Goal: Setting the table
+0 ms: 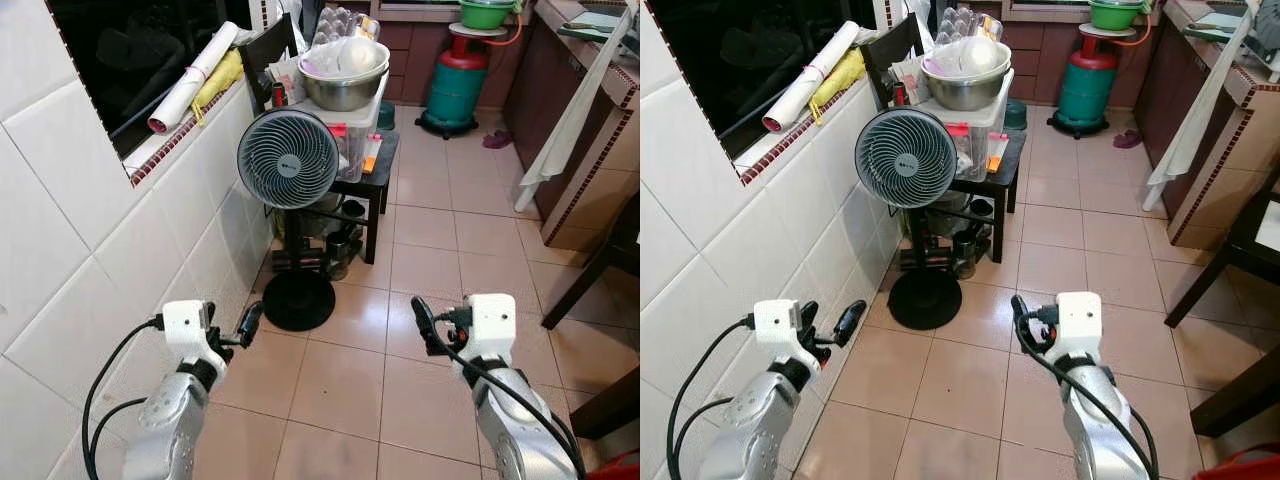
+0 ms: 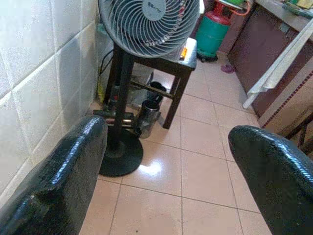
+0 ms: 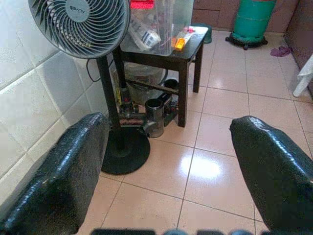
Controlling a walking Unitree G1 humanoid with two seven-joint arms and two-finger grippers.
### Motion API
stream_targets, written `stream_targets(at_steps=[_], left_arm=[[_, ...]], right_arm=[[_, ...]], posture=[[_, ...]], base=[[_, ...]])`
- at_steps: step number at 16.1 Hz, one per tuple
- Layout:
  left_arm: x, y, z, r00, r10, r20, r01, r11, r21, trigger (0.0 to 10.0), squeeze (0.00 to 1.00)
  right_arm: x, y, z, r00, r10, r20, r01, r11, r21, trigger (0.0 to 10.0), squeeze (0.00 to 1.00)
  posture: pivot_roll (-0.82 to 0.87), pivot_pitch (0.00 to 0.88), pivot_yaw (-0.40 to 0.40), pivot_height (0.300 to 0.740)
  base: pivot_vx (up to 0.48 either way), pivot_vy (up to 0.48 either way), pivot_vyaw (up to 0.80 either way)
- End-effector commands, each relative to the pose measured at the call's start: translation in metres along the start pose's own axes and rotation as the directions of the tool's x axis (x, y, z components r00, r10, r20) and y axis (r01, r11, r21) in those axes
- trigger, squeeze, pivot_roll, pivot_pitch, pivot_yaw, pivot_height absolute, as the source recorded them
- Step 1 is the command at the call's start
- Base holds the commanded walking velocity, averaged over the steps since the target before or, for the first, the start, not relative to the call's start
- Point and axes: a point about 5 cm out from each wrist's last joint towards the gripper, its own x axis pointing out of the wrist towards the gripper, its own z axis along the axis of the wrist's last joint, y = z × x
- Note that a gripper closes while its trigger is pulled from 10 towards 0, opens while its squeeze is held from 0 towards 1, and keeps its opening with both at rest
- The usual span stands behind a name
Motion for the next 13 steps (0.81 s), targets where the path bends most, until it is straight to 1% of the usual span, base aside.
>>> stream_targets(at_steps=[1,4,8,12,13], left_arm=[[0.002,-0.002,0.010,0.999,-0.027,0.038,0.027,1.000,0.014,10.0,0.00],[0.008,-0.006,0.017,0.996,-0.072,0.043,0.073,0.997,-0.013,10.0,0.00],[0.012,-0.006,0.020,0.995,-0.080,0.053,0.081,0.997,-0.011,10.0,0.00],[0.012,-0.011,0.017,0.994,-0.099,0.046,0.100,0.995,-0.025,10.0,0.00],[0.012,-0.011,0.016,0.994,-0.101,0.045,0.103,0.994,-0.023,10.0,0.00]], right_arm=[[-0.002,-0.002,0.002,1.000,-0.010,0.003,0.010,1.000,-0.005,10.0,0.00],[-0.005,0.000,-0.002,1.000,-0.022,-0.003,0.022,1.000,0.013,10.0,0.00],[-0.006,0.002,-0.001,1.000,-0.021,0.000,0.021,1.000,0.011,10.0,0.00],[-0.007,0.004,-0.001,1.000,-0.009,0.005,0.009,1.000,0.005,10.0,0.00],[-0.007,0.005,0.000,1.000,-0.004,0.009,0.004,1.000,0.005,10.0,0.00]], posture=[[-0.08,0.000,0.044,0.740],[-0.09,0.000,0.053,0.740],[-0.10,0.000,0.055,0.740],[-0.10,0.000,0.051,0.740],[-0.10,0.000,0.050,0.740]], base=[[0.000,0.000,-0.80],[0.000,0.000,-0.80],[0.000,0.000,-0.79],[0.000,0.000,-0.78],[0.262,0.000,-0.77]])
